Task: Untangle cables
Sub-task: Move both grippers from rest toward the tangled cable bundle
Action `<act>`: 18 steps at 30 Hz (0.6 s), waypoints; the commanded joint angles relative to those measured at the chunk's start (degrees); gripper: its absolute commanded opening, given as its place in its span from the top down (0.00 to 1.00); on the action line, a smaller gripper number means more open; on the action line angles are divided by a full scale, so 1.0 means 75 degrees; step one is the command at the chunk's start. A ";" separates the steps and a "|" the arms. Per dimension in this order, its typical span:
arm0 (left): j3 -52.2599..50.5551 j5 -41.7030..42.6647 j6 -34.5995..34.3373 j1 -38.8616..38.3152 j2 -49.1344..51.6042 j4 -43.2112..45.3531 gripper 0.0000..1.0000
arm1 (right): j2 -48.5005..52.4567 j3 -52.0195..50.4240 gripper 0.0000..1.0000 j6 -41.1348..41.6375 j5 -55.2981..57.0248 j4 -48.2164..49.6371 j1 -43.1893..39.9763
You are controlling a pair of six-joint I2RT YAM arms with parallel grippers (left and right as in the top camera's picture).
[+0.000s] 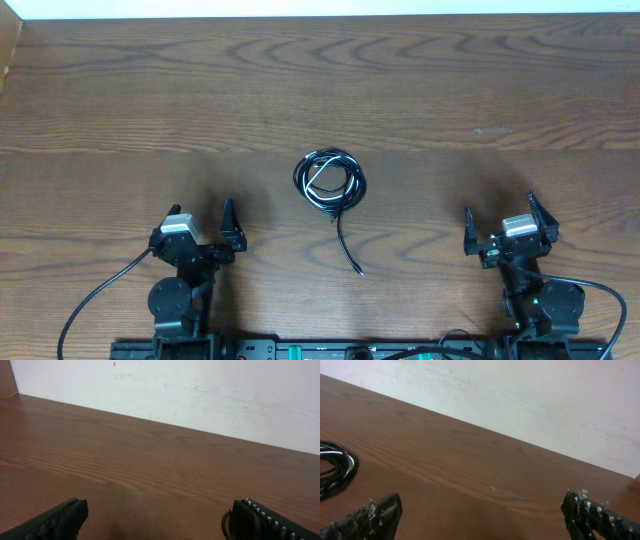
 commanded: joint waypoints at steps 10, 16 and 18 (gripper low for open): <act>0.1906 0.1317 0.0647 -0.0032 0.4109 -0.1545 0.02 | 0.2384 -0.0038 0.01 0.1824 -0.1571 0.1967 0.0038; 0.2075 0.1311 0.0895 -0.0032 0.4118 -0.1457 0.02 | 0.2413 0.0032 0.01 0.1821 -0.1824 0.1842 0.0038; 0.2393 0.1306 0.1075 -0.0032 0.4182 -0.1513 0.02 | 0.2492 0.0251 0.01 0.1824 -0.1821 0.1833 0.0038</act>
